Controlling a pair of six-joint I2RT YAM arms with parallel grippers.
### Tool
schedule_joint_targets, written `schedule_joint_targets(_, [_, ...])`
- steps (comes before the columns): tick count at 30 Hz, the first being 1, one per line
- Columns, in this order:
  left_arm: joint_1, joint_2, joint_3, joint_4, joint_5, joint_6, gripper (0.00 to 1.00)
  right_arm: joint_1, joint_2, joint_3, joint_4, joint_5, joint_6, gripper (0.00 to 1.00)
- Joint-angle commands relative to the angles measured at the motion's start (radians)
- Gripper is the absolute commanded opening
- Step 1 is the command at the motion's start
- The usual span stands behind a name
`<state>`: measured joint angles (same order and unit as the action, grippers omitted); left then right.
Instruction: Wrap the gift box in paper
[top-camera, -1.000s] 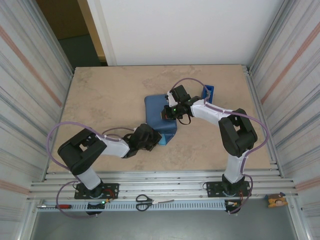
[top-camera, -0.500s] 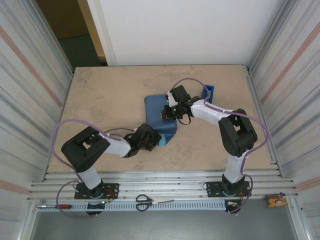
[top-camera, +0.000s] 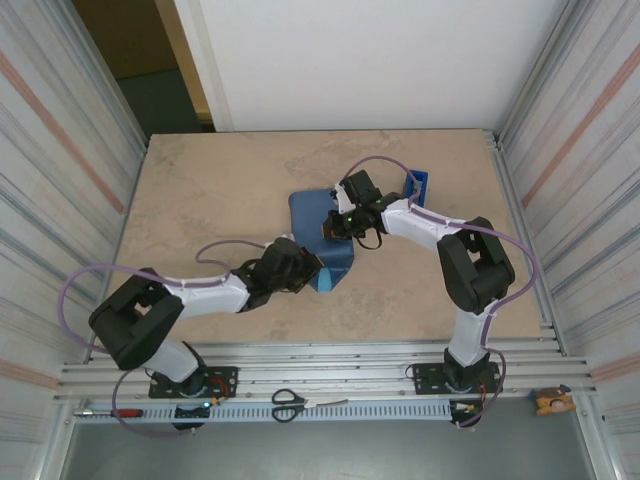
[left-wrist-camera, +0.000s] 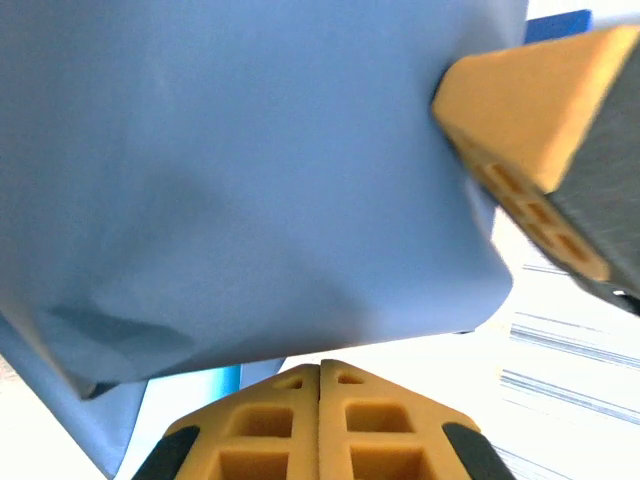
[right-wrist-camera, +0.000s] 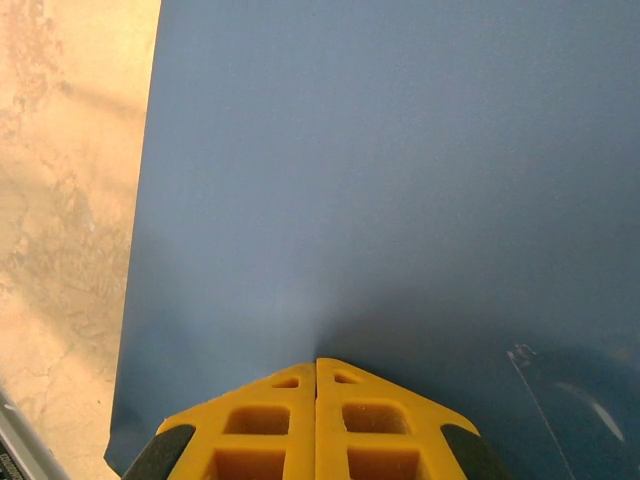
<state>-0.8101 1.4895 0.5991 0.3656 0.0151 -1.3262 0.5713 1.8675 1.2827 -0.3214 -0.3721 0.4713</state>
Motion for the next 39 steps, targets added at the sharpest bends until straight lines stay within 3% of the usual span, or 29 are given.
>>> schedule_joint_targets(1, [0.012, -0.032, -0.053, -0.063, -0.049, 0.045, 0.0, 0.005, 0.064, -0.046, -0.144, 0.045, 0.023, 0.01])
schedule_joint_targets(9, [0.017, -0.054, -0.113, -0.031, -0.085, 0.032, 0.0, 0.008, 0.068, -0.04, -0.143, 0.042, 0.028, 0.01])
schedule_joint_targets(29, [0.065, 0.099, -0.057, 0.033, -0.117, 0.043, 0.0, 0.011, 0.073, -0.038, -0.153, 0.036, 0.024, 0.01])
schedule_joint_targets(39, [0.065, 0.121, -0.11, 0.051, -0.111, -0.026, 0.0, 0.015, 0.071, -0.04, -0.16, 0.039, 0.026, 0.0])
